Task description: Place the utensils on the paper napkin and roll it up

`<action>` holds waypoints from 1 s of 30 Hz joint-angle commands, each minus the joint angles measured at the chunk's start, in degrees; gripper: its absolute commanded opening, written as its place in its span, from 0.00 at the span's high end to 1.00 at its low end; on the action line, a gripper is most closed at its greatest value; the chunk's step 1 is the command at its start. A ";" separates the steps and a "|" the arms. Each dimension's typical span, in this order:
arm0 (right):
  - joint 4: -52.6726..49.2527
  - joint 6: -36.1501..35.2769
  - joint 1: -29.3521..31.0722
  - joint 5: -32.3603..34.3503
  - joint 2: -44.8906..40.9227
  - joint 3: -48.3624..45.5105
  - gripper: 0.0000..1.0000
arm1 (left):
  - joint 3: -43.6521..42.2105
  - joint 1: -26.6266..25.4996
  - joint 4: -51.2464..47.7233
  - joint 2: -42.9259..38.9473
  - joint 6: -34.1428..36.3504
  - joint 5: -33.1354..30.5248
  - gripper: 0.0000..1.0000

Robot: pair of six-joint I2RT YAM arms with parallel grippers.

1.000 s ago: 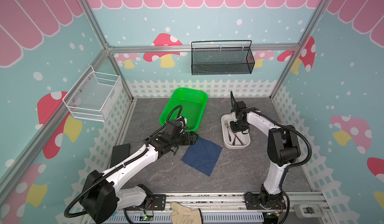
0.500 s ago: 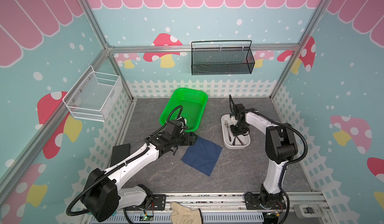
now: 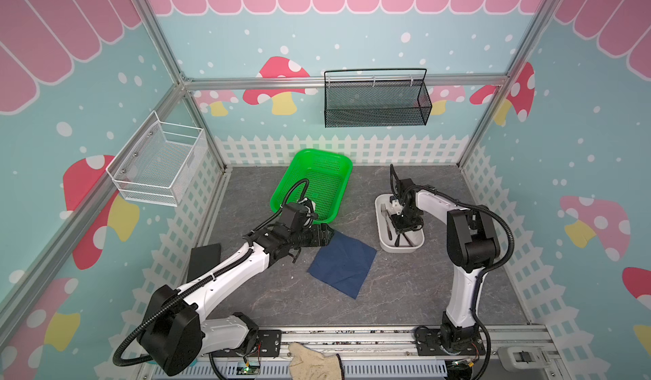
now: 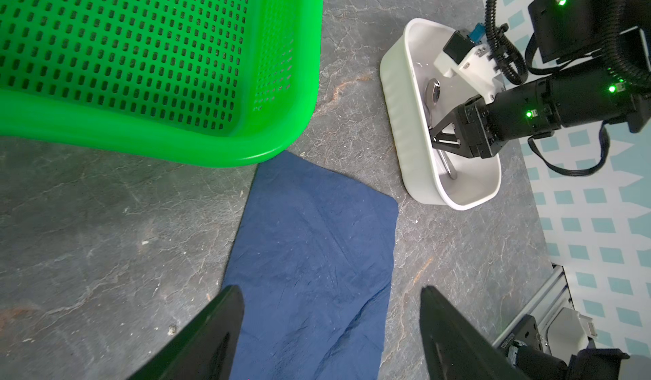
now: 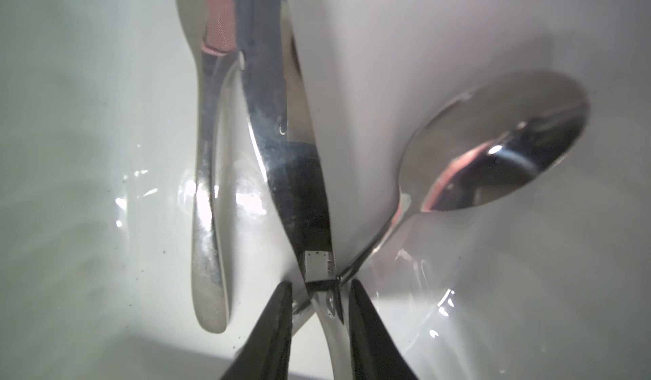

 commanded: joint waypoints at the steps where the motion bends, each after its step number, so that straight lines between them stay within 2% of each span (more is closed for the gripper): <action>1: -0.90 -1.25 -0.17 -2.34 3.46 -0.55 0.75 | 1.25 0.41 -0.81 0.04 1.12 0.42 0.19; 6: -0.89 -0.32 -0.16 -1.59 3.09 0.39 0.84 | 1.16 0.54 -0.99 -0.20 1.03 0.42 0.19; 13: -2.58 0.31 -0.17 -1.61 1.69 3.28 0.90 | 0.72 0.62 -1.19 -0.80 0.88 0.07 0.19; 30: -6.58 2.05 -0.16 -3.34 -1.36 6.99 0.89 | -0.77 0.67 -1.21 -2.28 0.33 -0.28 0.19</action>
